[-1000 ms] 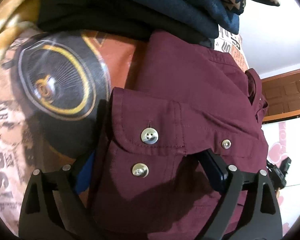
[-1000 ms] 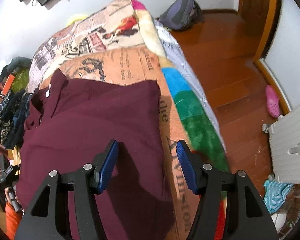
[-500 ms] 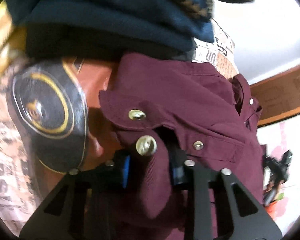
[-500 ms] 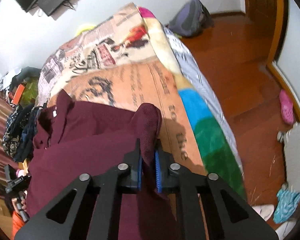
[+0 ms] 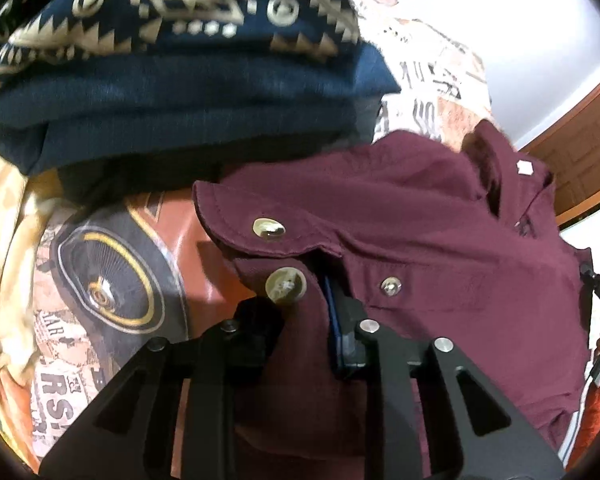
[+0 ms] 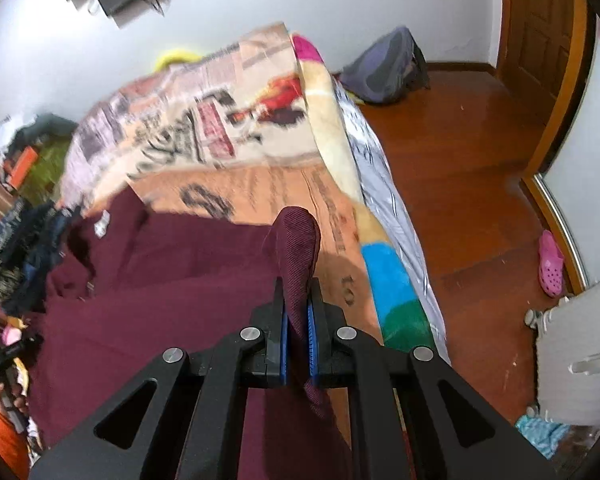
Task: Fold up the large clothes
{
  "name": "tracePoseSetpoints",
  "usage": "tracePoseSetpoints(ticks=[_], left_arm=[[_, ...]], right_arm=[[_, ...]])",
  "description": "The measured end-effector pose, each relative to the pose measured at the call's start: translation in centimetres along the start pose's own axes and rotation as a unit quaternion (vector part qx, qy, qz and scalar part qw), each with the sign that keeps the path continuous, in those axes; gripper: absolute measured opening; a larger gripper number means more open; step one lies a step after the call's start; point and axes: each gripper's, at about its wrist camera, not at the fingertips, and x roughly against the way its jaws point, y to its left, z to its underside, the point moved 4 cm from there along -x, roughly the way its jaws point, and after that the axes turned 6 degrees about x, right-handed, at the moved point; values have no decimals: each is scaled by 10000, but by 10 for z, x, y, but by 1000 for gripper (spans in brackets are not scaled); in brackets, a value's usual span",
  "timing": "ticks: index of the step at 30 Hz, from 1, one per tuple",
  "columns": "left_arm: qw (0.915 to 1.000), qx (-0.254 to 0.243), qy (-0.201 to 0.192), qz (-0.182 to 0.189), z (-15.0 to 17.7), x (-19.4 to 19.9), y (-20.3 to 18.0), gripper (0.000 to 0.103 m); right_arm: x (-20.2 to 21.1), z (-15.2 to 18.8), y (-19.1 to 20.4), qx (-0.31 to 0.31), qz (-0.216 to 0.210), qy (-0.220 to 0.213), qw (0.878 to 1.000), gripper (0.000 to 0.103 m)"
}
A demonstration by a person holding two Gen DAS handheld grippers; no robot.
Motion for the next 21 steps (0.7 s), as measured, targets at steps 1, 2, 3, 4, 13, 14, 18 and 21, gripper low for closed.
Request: tracePoseSetpoints(ticks=[1, 2, 3, 4, 13, 14, 18, 21], left_arm=[[10000, -24, 16, -71, 4, -1, 2, 29], [9999, -54, 31, -126, 7, -1, 3, 31], [9998, -87, 47, -176, 10, -1, 2, 31], [9997, -117, 61, -212, 12, 0, -1, 32], [9934, -802, -252, -781, 23, 46, -6, 38], [9924, -863, -316, -821, 24, 53, -6, 40], [9883, -1096, -653, -835, 29, 88, -11, 46], [9870, -1146, -826, -768, 33, 108, -10, 55]], right_arm=[[-4, 3, -1, 6, 14, 69, 10000, 7], [-10, 7, -2, 38, 46, 164, 9998, 8], [-11, 8, -2, 57, 66, 195, 9998, 10], [-9, 11, -1, 80, 93, 203, 9997, 11], [49, 13, 11, 481, 296, -129, 9983, 16], [58, 14, 13, 516, 271, -206, 9981, 17], [93, 24, 22, 718, 338, -567, 9952, 40], [119, 35, 30, 945, 479, -885, 9904, 50]])
